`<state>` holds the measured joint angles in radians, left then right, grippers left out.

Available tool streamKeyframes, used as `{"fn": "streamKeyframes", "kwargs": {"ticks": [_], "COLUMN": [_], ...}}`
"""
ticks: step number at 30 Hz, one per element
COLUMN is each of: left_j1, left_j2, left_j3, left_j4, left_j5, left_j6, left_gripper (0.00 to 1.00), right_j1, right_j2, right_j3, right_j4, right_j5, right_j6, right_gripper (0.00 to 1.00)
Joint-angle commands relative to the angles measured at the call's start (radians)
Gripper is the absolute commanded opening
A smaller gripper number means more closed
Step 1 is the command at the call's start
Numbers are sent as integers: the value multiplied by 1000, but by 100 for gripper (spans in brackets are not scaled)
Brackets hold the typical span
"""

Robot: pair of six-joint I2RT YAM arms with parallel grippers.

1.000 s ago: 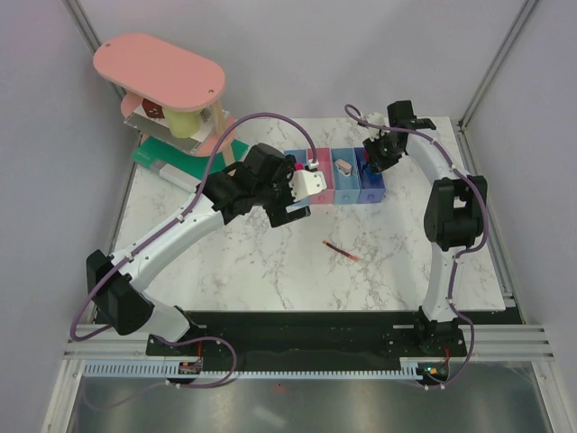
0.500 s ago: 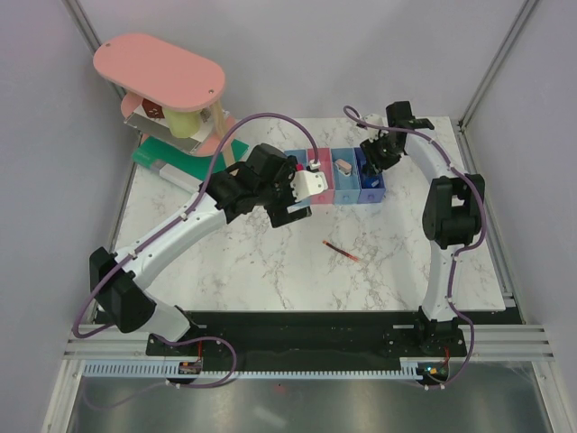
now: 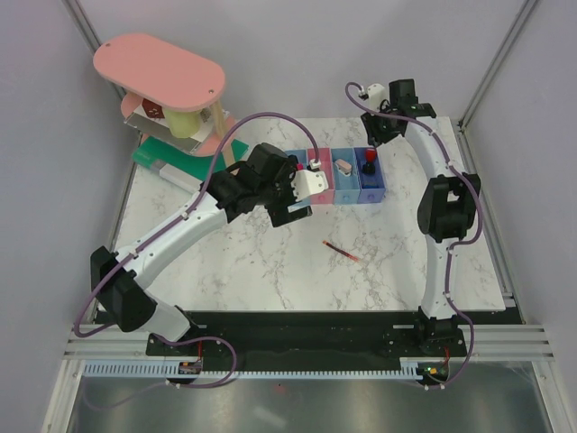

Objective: Sort the stationery into containers
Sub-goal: Pick up the pen from the center of the board.

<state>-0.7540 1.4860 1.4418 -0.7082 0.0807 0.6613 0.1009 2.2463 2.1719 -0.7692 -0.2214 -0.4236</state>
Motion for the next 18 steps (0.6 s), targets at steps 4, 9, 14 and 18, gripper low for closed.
{"fn": "streamKeyframes", "kwargs": {"ticks": [4, 9, 14, 18], "left_j1": [-1, -1, -1, -1], "left_j2": [17, 19, 22, 25], "left_j3": [37, 34, 35, 35], "left_j4": [19, 18, 19, 19], "left_j5": [11, 8, 11, 10], "left_j6": [-8, -5, -9, -14], "left_gripper": [100, 100, 100, 100], "right_j1": [3, 6, 8, 8], "right_j2": [75, 88, 104, 107], "right_j3": [29, 26, 28, -7], "right_j4": [51, 70, 73, 67], "right_j5": [7, -6, -9, -18], "right_j6": [12, 31, 36, 31], "right_gripper": [47, 47, 47, 45]}}
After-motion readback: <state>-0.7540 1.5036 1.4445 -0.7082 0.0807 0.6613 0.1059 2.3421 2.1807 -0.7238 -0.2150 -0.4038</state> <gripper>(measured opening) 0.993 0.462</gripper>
